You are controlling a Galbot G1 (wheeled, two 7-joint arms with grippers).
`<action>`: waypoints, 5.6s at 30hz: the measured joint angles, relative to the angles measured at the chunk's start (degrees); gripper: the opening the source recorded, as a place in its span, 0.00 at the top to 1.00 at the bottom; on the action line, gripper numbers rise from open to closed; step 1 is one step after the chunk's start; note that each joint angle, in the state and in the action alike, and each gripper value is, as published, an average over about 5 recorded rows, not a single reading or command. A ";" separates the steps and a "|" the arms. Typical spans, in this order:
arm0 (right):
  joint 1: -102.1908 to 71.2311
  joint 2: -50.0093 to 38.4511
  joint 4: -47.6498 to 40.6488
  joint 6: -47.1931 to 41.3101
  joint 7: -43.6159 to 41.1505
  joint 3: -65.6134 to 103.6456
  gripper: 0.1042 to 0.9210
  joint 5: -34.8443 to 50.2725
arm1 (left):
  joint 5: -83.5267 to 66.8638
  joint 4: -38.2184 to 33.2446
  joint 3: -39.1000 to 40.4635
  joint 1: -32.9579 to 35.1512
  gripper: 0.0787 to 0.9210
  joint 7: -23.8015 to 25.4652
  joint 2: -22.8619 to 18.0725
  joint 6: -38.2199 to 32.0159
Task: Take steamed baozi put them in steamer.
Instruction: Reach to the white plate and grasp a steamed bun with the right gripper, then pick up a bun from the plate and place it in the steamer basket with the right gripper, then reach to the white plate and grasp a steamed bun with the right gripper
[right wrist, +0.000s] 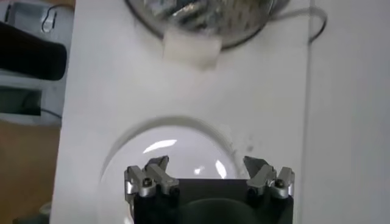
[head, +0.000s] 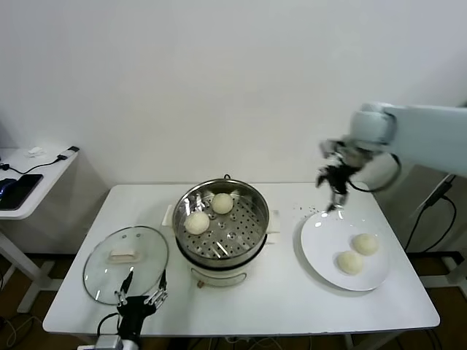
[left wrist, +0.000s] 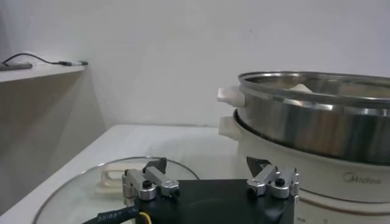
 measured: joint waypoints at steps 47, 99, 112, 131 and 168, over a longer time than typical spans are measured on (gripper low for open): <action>-37.33 -9.35 -6.60 -1.11 2.65 28.95 0.34 -18.64 | 2.86 0.01 0.98 2.49 0.12 -0.56 -1.55 -0.54; -15.91 36.96 -5.56 44.57 -4.12 19.94 0.34 -32.33 | 4.75 0.00 1.00 4.02 0.12 -0.77 -2.29 -0.62; -17.68 38.40 -7.65 45.65 -4.06 20.09 0.26 -31.37 | 4.66 0.16 1.22 4.08 0.12 -0.89 -2.17 -0.73; -13.08 34.21 -12.13 47.18 -5.27 20.81 0.12 -24.45 | 5.20 -0.43 1.80 4.25 0.12 -0.82 -2.28 -0.78; -26.96 -5.69 -18.37 15.48 -4.09 23.51 0.12 -20.90 | 4.59 -0.41 0.74 3.85 0.12 -0.55 -3.33 -0.39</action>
